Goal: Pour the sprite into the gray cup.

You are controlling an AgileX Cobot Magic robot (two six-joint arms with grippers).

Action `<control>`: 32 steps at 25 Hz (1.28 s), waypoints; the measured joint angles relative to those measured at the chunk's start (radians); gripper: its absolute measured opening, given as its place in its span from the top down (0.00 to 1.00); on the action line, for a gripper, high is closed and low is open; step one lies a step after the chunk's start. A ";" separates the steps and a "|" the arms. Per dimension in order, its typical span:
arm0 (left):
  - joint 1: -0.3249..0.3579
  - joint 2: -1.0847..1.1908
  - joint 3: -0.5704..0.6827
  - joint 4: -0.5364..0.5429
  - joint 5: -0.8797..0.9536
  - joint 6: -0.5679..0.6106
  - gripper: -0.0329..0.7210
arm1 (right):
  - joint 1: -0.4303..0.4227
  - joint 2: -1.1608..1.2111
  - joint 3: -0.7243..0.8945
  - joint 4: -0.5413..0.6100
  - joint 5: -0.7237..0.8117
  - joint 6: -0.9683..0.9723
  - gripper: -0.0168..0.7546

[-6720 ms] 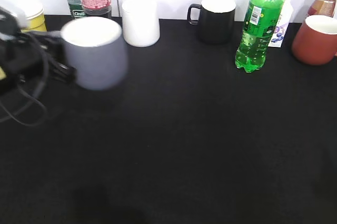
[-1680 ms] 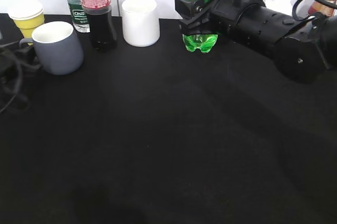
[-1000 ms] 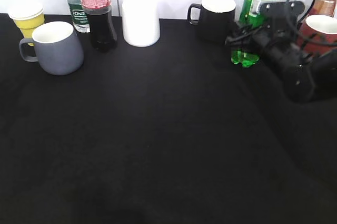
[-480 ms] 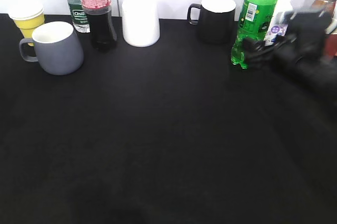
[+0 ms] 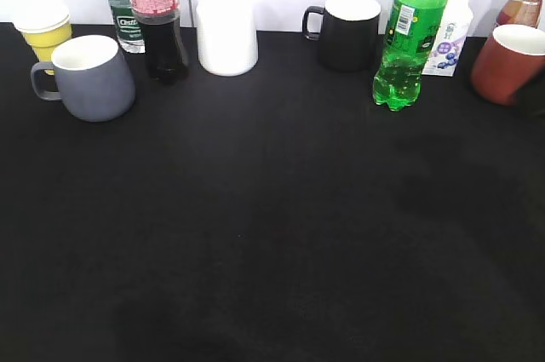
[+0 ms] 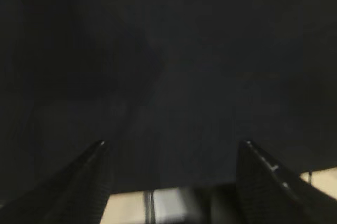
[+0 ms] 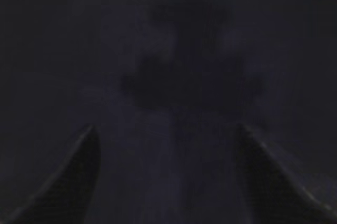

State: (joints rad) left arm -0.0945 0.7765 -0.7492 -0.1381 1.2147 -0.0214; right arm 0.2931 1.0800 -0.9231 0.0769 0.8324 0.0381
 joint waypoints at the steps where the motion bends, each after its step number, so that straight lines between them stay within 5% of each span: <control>1: 0.000 -0.092 -0.001 -0.004 0.000 0.000 0.23 | 0.000 -0.060 0.000 -0.016 0.035 0.000 0.21; 7: 0.000 -0.555 0.001 0.027 0.004 0.012 0.29 | 0.000 -0.551 0.169 -0.077 0.169 0.000 0.21; 12: 0.000 -0.614 0.163 0.061 0.005 0.015 0.29 | 0.000 -0.932 0.408 -0.077 0.232 0.030 0.21; 32: 0.000 -0.614 0.229 0.099 -0.149 0.015 0.31 | 0.000 -0.962 0.417 -0.085 0.210 0.034 0.21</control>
State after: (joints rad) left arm -0.0945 0.1629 -0.5200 -0.0393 1.0659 -0.0059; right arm 0.2931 0.1179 -0.5057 -0.0076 1.0428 0.0724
